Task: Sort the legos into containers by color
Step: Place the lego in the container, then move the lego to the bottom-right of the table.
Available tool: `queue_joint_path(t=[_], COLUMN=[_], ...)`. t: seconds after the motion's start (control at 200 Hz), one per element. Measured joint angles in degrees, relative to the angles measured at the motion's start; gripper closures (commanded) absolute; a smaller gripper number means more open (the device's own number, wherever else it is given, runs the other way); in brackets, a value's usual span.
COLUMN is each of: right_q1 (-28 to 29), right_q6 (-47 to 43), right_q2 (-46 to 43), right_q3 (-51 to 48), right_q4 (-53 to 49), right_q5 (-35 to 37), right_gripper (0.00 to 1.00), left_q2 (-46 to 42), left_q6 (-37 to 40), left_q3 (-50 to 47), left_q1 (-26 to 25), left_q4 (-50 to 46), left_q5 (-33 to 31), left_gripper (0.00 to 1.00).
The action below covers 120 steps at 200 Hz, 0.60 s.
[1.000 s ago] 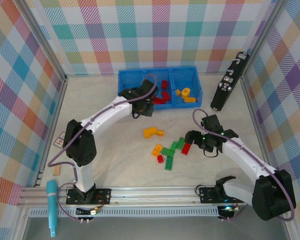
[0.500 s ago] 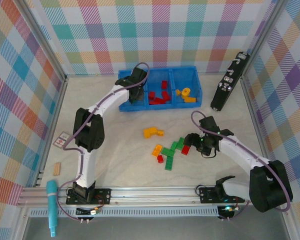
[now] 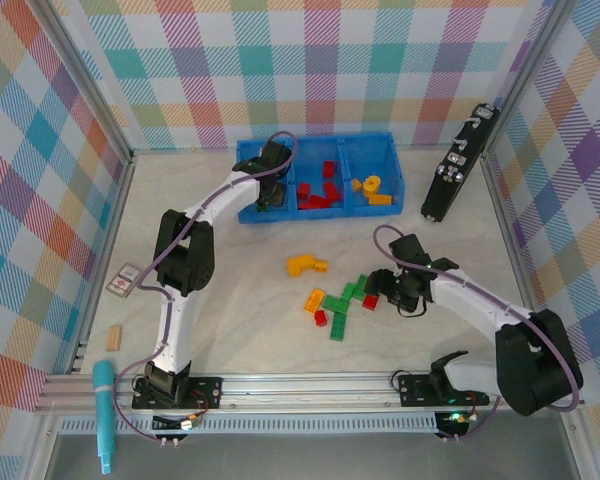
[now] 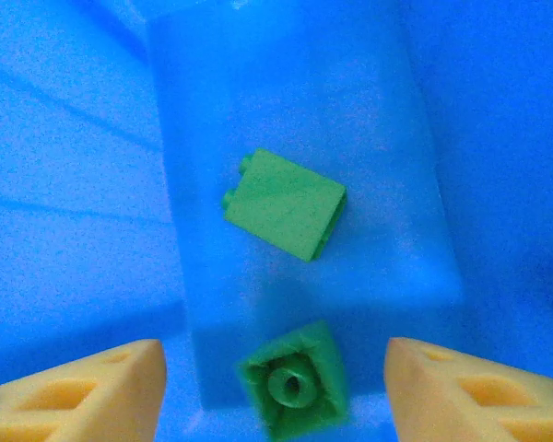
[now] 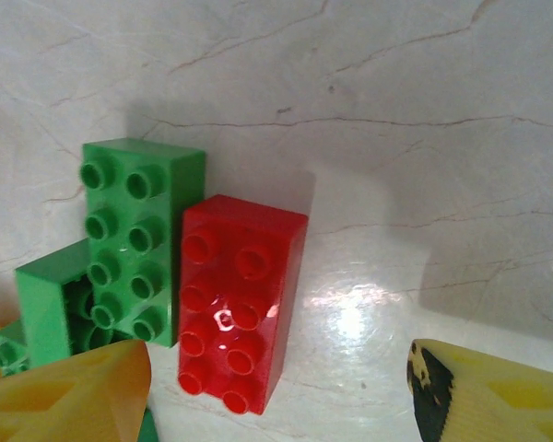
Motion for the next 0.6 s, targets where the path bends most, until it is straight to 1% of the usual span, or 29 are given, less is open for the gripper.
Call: queue_joint_path(t=[0.17,0.405,0.535,0.6], right_q1=[0.5,0.8,1.3,1.6], right_q6=[0.0,0.0,0.0,-0.2], right_q2=[1.6,3.5,4.4,5.2], right_q3=[0.0,0.0,0.2,0.6], right_q4=[0.1,1.9,3.6,4.3], right_q5=[1.7,2.3,1.9,1.7], right_gripper=[0.27,0.28,0.37,0.44], left_q2=[-0.8,-5.9,-8.0,-8.5], left_q6=[0.0,0.0,0.0,0.0], left_q3=[-0.4,-2.2,-2.8,-3.2], left_q1=[0.0,0.0,0.0,0.0], left_q4=[0.9,1.7,2.0,2.4], left_q5=[0.1,0.4,0.4,0.4], left_gripper=[0.34,0.33,0.33,0.33])
